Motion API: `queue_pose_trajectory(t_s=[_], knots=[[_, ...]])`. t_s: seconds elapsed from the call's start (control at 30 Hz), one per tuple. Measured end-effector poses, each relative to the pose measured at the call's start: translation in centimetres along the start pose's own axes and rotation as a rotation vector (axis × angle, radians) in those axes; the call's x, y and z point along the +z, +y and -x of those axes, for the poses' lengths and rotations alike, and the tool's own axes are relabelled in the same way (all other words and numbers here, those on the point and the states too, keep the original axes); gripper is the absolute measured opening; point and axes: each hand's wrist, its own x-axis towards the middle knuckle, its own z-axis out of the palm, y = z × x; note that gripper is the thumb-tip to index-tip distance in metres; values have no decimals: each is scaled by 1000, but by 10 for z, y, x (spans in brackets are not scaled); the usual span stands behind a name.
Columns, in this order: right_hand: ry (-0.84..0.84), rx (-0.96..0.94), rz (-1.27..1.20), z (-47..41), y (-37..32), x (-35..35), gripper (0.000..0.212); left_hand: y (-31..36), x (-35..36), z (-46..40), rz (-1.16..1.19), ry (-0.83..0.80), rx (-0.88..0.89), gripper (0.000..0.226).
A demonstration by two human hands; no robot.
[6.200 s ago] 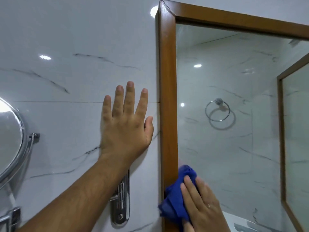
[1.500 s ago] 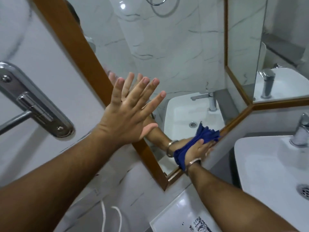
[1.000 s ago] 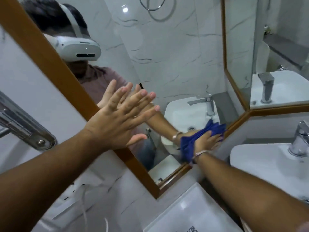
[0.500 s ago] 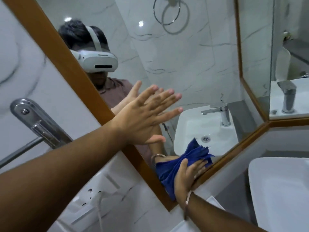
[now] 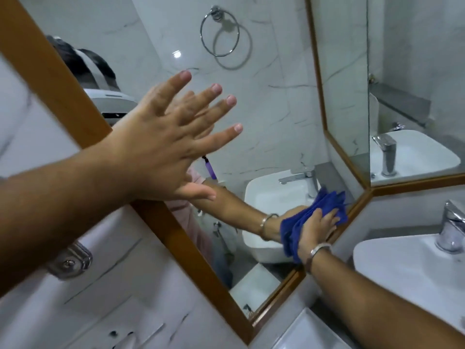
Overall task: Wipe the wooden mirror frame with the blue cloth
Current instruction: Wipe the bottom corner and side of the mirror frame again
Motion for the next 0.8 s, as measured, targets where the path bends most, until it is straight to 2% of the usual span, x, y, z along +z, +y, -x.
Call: queue_pose_trajectory(t_s=[0.13, 0.2, 0.3, 0.43, 0.5, 0.57, 0.63, 0.7, 0.8], knots=[[-71, -79, 77, 84, 37, 13, 62, -18, -5, 3, 15, 7, 11, 100], [-95, -101, 122, 96, 44, 15, 62, -21, -3, 5, 9, 13, 1, 101], [-59, -53, 70, 61, 24, 11, 59, -23, -1, 5, 56, 28, 13, 101], [62, -35, 5, -31, -16, -4, 58, -24, 2, 5, 91, 72, 18, 102], [86, 55, 7, -84, -35, -13, 59, -22, 4, 5, 96, 96, 25, 103], [41, 163, -40, -116, -44, -17, 60, -21, 4, 4, 103, 110, 32, 104], [55, 131, -145, -115, -42, -11, 52, -21, 7, 4, 106, 100, 36, 104], [98, 1, -185, -94, -29, -11, 42, -19, 8, 4, 89, 95, 46, 104], [86, -26, -87, -49, 3, -4, 55, -20, 12, 4, 90, 104, 38, 104]])
